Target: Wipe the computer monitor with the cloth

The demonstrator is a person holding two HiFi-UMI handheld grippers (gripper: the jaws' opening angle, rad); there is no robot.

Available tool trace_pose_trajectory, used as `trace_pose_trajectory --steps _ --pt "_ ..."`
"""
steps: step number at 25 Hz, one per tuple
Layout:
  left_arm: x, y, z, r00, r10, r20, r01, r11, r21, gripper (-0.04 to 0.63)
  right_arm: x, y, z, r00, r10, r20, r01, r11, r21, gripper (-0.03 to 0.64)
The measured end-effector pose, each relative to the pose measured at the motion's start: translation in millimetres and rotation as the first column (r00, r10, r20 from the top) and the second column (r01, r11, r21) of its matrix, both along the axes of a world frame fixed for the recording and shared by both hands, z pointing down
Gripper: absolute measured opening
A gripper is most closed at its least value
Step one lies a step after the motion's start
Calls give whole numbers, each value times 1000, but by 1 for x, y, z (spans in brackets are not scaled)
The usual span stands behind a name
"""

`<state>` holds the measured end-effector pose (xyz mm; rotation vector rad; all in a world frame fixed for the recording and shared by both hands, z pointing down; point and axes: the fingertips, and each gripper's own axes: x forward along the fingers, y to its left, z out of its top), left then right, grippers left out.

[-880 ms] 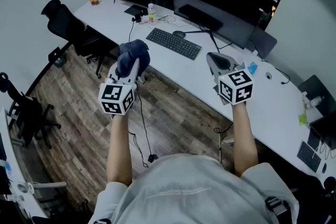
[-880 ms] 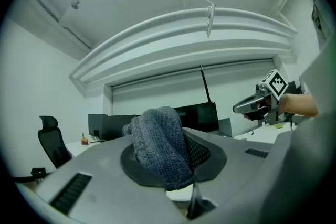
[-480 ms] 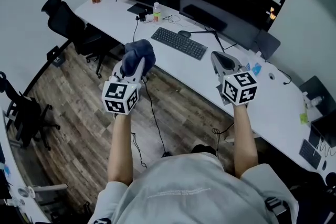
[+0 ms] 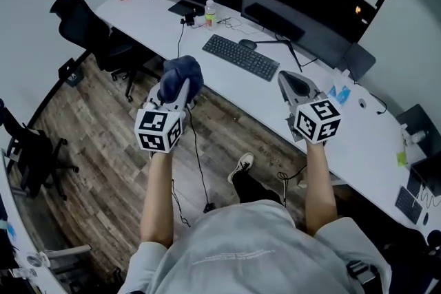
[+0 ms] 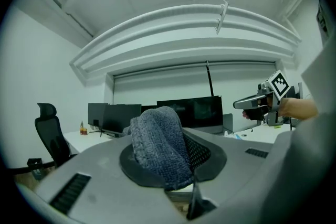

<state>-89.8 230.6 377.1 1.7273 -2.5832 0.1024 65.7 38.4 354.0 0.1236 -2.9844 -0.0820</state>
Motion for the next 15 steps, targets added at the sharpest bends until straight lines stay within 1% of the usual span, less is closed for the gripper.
trace_pose_trajectory --steps 4,5,8,9,13,15 --pt "-27 -24 13 999 35 -39 -35 999 -5 67 -31 -21 14 999 -18 -32 18 1000 -3 0" --pt "-37 -31 14 998 39 -52 -38 999 11 67 -40 -30 17 999 -13 -38 13 1000 0 0" --pt "-71 -51 15 992 38 -118 -27 995 92 67 -69 -56 22 999 10 -53 -9 999 34 0" --pt "-84 -59 17 991 38 -126 -26 995 100 67 -80 -65 22 999 14 -53 -12 999 42 0" --pt "-131 -106 20 991 49 -121 -39 996 80 67 -119 -109 22 998 23 -62 -19 998 64 2" --pt "-154 -135 19 992 60 -115 -52 996 74 67 -138 -133 16 998 25 -54 -22 998 61 2"
